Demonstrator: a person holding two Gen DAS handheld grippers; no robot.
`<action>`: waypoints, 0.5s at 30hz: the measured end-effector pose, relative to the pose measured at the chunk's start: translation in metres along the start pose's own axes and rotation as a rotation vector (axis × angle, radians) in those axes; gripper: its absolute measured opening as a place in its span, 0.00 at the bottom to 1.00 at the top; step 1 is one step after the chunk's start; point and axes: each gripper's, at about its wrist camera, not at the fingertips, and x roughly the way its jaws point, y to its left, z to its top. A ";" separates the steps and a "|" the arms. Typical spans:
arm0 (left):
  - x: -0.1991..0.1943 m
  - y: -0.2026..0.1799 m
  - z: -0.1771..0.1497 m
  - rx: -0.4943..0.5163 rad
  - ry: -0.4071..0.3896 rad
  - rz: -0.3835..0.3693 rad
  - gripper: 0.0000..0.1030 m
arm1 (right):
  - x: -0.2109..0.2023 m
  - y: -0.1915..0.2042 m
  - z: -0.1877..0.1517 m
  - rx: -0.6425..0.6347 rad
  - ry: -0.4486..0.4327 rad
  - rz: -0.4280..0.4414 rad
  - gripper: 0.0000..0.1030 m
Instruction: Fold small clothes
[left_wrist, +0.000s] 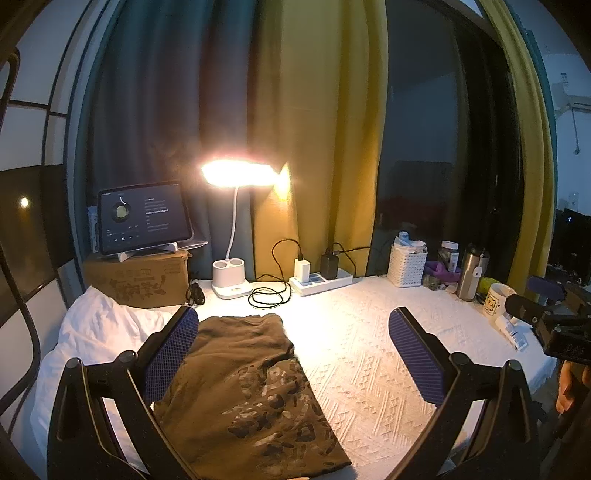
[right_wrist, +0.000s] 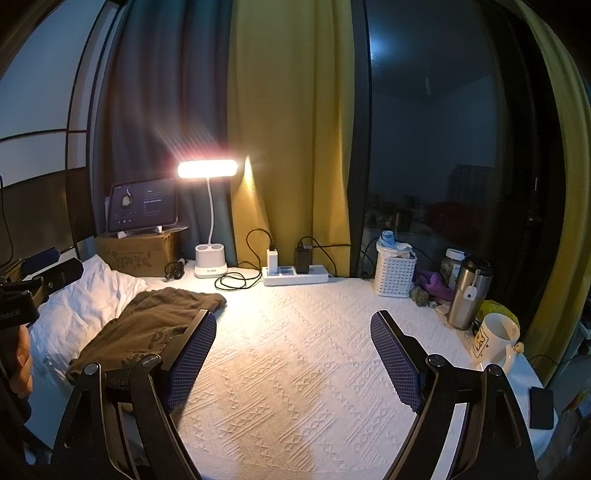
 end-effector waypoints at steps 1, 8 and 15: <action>0.000 0.000 0.000 -0.002 0.001 0.001 0.99 | 0.000 0.000 0.000 0.000 -0.001 -0.001 0.84; 0.000 0.001 0.000 -0.001 0.002 -0.001 0.99 | 0.000 -0.001 0.000 0.001 0.000 -0.004 0.84; 0.000 0.000 0.000 -0.001 0.001 0.000 0.99 | 0.000 0.000 0.000 0.001 0.001 -0.003 0.84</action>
